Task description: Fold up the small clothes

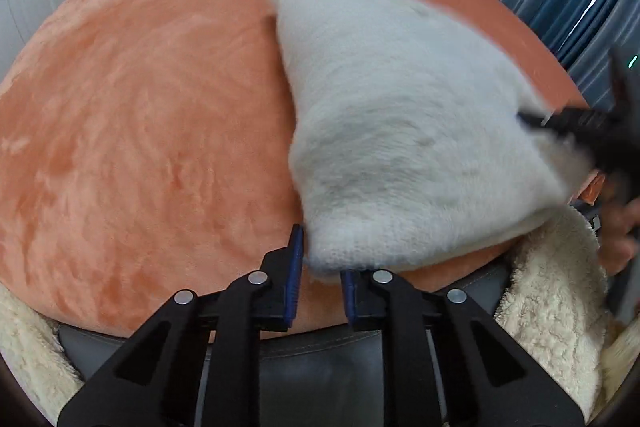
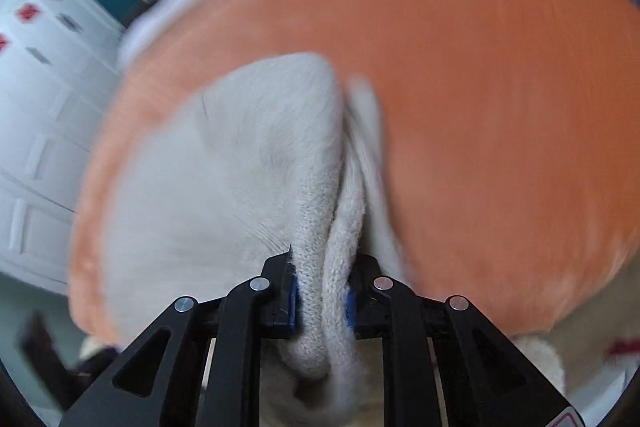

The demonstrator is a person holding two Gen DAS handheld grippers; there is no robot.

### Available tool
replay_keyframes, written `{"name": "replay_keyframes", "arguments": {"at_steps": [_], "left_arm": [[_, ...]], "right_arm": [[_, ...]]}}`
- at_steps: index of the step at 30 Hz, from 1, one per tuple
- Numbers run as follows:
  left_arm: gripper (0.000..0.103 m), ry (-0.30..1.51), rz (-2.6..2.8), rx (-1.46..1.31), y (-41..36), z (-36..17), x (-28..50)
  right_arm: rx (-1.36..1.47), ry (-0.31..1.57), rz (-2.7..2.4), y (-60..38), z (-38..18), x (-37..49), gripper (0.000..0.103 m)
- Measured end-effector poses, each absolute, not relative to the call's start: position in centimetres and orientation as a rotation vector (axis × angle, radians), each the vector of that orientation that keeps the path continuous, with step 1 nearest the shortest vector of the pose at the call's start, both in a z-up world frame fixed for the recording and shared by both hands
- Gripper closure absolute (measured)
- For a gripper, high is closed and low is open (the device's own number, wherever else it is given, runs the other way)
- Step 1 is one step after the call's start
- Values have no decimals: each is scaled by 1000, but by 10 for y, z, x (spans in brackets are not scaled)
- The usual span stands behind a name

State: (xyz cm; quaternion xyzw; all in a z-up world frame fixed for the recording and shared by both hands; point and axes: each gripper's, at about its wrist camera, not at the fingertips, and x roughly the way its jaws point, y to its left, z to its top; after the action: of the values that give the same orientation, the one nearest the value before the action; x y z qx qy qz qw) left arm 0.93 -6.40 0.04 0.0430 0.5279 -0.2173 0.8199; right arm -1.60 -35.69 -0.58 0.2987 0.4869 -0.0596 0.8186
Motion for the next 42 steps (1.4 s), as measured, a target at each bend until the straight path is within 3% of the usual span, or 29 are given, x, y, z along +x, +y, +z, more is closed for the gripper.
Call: {"name": "replay_keyframes", "arguments": {"at_steps": [3, 6, 15, 18, 21, 23, 26, 32, 38, 42], "left_arm": [[86, 1112, -458, 126, -65, 1, 5], [81, 1088, -456, 106, -60, 15, -7], [68, 931, -437, 51, -49, 73, -29], [58, 902, -468, -16, -55, 90, -20], [58, 957, -453, -12, -71, 85, -1], [58, 1035, -439, 19, -82, 65, 12], [56, 1128, -389, 68, -89, 35, 24], [55, 1087, -376, 131, -95, 39, 18], [55, 1109, -364, 160, -98, 36, 19], [54, 1097, -366, 157, -96, 37, 17]], "right_arm": [[671, 968, -107, -356, 9, -23, 86], [579, 962, -143, -348, 30, -25, 74], [467, 792, 3, -305, 108, -55, 80], [380, 881, 50, -279, 85, -38, 83], [390, 1157, -19, -274, 7, -22, 90], [487, 1178, 10, -280, -15, -31, 92], [558, 1182, -14, -292, -1, -36, 94], [523, 994, 56, -275, 64, -28, 91], [452, 1166, 68, -241, -4, 18, 97], [477, 1074, 17, -263, 39, -1, 93]]}}
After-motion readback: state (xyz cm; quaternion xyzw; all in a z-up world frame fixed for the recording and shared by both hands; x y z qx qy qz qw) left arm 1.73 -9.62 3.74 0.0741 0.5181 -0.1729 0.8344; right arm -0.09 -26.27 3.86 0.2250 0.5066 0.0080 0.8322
